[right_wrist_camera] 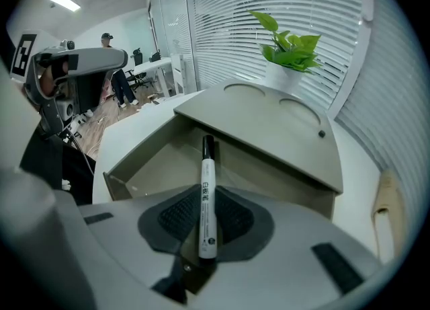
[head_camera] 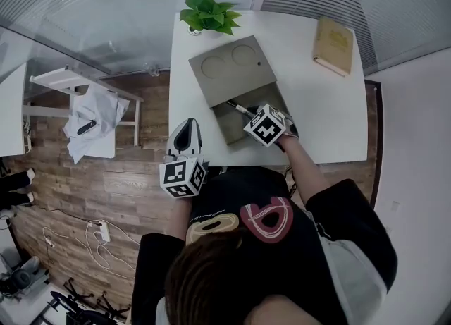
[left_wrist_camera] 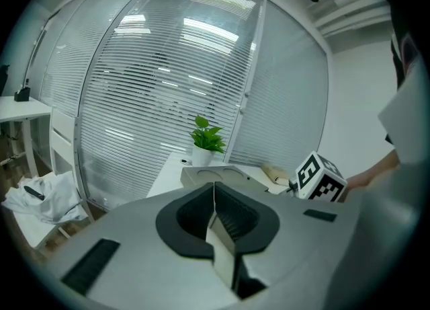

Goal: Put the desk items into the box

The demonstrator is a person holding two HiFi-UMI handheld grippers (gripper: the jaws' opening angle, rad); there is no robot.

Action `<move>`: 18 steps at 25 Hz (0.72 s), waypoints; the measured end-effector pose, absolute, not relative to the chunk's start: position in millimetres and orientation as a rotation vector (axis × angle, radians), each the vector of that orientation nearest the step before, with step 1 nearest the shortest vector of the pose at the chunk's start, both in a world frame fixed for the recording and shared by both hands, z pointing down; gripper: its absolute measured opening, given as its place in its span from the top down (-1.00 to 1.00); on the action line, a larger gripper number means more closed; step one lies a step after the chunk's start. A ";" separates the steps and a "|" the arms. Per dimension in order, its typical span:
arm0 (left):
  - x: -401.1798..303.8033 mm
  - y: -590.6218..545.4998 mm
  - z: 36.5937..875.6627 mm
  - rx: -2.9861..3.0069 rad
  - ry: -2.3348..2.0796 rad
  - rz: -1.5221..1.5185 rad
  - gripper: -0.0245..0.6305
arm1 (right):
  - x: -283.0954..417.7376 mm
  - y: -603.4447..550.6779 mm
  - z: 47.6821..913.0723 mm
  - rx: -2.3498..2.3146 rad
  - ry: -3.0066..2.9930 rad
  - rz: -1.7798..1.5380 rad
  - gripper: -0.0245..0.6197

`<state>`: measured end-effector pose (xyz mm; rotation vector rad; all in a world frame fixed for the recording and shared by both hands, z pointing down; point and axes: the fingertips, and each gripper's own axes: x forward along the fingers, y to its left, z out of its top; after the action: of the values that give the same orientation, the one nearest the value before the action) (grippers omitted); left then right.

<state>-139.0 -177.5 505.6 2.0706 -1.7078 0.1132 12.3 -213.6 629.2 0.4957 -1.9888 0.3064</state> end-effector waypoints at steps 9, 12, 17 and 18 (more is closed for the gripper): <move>-140.7 -174.3 510.0 2.057 -1.706 0.124 0.86 | 11.3 -216.8 629.5 0.529 -2.006 0.404 0.33; -141.7 -174.0 510.7 2.057 -1.705 0.125 0.86 | 10.2 -216.4 629.7 0.536 -2.024 0.412 0.26; -141.3 -175.4 508.4 2.067 -1.698 0.119 0.86 | 16.4 -216.7 626.4 0.571 -2.028 0.446 0.10; -140.8 -175.9 508.0 2.070 -1.695 0.119 0.86 | 18.5 -217.1 624.8 0.579 -2.030 0.450 0.10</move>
<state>-140.8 -175.9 508.0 2.0697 -1.6952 0.1192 18.5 -217.1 624.8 0.5786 -2.0300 0.4499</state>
